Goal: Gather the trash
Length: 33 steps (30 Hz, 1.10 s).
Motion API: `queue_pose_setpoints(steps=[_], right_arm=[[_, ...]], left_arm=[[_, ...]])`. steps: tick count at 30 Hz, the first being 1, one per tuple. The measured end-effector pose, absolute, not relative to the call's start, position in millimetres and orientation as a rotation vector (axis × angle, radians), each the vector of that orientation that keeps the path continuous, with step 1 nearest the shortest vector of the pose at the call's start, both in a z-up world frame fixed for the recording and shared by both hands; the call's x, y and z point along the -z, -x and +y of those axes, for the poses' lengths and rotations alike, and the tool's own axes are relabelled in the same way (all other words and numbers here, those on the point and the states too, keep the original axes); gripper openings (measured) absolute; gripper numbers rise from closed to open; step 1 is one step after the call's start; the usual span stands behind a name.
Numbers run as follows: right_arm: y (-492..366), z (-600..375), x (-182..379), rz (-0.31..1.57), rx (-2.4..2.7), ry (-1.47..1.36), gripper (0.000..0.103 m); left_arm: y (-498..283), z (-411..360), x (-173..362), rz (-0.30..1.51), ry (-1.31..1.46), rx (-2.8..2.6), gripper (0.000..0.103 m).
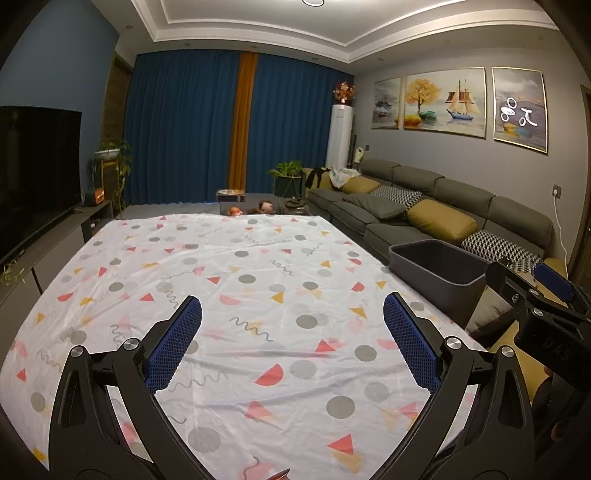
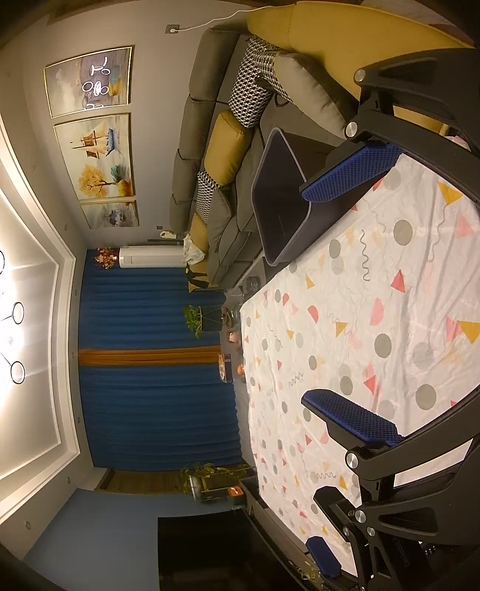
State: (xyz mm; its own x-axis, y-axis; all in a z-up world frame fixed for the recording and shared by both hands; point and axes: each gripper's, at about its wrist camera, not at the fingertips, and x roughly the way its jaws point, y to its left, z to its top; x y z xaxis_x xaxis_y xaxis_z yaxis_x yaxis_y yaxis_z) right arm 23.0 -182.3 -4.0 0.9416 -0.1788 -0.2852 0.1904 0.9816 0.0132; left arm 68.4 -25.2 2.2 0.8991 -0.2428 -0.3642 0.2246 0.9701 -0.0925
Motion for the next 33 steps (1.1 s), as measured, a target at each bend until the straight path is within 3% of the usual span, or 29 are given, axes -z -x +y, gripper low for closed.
queue_pose_setpoints(steps=[33], right_arm=[[-21.4,-180.2,1.6,0.277,0.192,-0.044,0.098]], left_arm=[[-66.2,-26.0,-3.5,0.372,0.052,0.252,0.097]])
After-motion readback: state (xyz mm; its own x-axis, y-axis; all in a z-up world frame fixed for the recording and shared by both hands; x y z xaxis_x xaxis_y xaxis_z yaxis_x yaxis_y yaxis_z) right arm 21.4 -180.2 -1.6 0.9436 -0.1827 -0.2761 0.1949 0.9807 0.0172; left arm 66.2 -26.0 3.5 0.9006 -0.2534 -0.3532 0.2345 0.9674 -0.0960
